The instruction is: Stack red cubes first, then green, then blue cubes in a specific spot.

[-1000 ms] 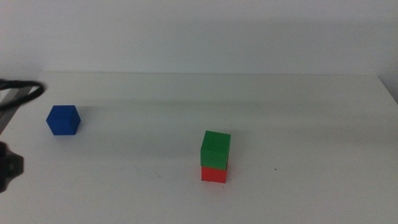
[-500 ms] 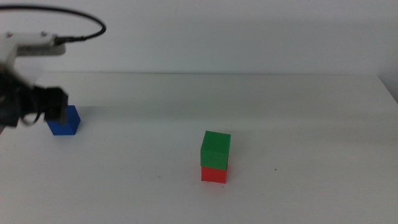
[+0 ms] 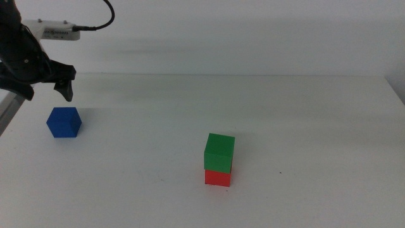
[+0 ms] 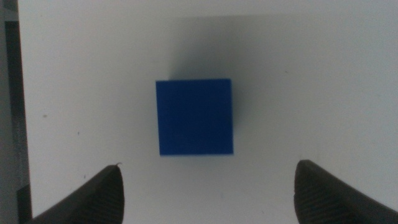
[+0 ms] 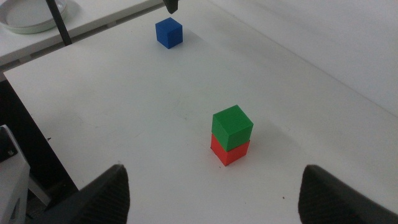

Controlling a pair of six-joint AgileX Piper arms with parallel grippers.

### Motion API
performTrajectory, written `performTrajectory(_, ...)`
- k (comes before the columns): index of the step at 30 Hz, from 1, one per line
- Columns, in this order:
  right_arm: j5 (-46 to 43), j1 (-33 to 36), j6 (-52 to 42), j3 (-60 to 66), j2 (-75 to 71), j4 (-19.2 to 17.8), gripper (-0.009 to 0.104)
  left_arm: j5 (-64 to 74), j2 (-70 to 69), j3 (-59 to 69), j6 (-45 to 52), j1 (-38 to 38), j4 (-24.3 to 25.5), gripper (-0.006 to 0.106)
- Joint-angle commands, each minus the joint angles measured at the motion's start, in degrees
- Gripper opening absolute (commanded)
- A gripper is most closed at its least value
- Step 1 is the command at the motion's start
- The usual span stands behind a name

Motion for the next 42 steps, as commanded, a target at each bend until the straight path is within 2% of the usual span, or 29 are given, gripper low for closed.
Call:
performTrajectory(1,-0.5,0.1,-0.1,-0.1,-0.2,-0.4,0.093,0.6,1.7,-1.9,1.4,1.1,-1.8,0.094)
performTrajectory(3,-0.5,0.1,-0.1,-0.1,-0.2,-0.4,0.093,-0.8,2.7,-2.0,2.2,1.6,-3.0,0.094)
performTrajectory(22,-0.5,0.1,-0.1,-0.1,-0.2,-0.5,0.093,-7.7,11.6,-2.0,2.7,1.6,-2.2,0.094)
performTrajectory(26,-0.5,0.1,-0.1,-0.1,-0.2,-0.5,0.093,-7.1,12.9,-1.8,2.7,1.6,-2.3,0.090)
performTrajectory(29,-0.5,0.1,-0.1,-0.1,-0.2,-0.5,0.093,-7.3,13.4,-1.8,2.7,1.6,-2.4,0.078)
performTrajectory(30,-0.5,0.1,-0.1,-0.1,-0.2,-0.5,0.093,-7.3,13.4,-1.8,2.7,1.6,-2.4,0.071)
performTrajectory(38,-0.5,0.1,-0.1,-0.1,-0.2,-0.5,0.093,1.8,8.3,-1.1,1.4,1.6,-5.0,0.001)
performTrajectory(42,-0.5,0.1,-0.1,-0.1,-0.2,-0.5,0.093,-3.6,-4.4,9.6,-6.8,-0.2,-6.6,-0.002)
